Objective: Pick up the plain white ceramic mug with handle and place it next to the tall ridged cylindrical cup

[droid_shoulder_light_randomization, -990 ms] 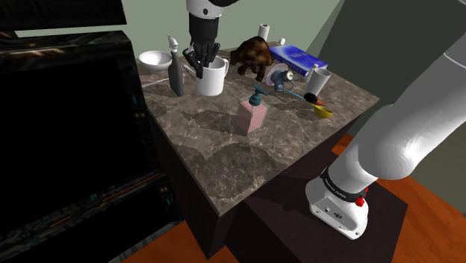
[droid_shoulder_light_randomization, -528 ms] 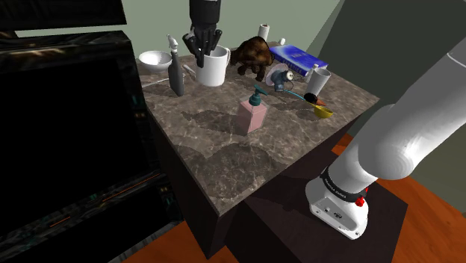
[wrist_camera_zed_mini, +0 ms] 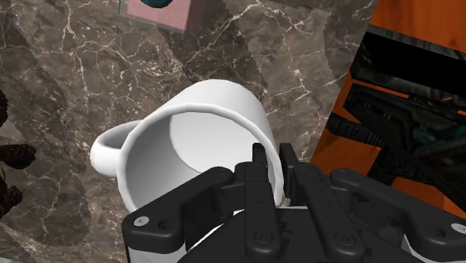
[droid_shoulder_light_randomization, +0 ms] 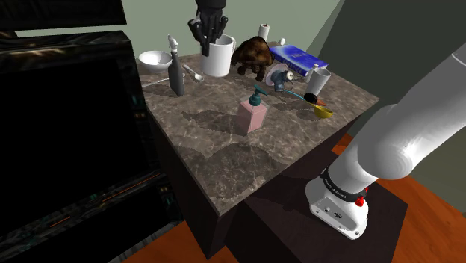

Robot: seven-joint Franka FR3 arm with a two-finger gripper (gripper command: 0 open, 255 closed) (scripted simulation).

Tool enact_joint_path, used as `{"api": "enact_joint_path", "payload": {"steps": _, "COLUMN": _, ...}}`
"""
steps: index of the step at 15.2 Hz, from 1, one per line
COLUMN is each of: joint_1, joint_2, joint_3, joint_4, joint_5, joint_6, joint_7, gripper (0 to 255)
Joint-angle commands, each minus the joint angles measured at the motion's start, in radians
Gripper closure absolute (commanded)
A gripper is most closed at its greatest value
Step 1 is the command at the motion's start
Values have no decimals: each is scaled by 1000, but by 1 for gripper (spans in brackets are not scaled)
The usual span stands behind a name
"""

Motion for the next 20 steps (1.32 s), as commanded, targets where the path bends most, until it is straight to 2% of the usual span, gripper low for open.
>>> {"api": "enact_joint_path", "payload": {"steps": 1, "joint_1": -17, "joint_2": -39, "joint_3": -23, "joint_4": -35, "joint_5": 7, "joint_6": -3, "joint_7": -43, "gripper": 255}}
{"api": "enact_joint_path", "payload": {"steps": 10, "joint_1": -98, "joint_2": -187, "joint_3": -159, "joint_4": -191, "joint_5": 5, "joint_6": 2, "joint_7": -260, "gripper": 255}}
{"api": "enact_joint_path", "payload": {"steps": 20, "joint_1": -192, "joint_2": -256, "joint_3": -324, "joint_4": -255, "joint_5": -44, "joint_6": -4, "joint_7": -500, "gripper": 255}}
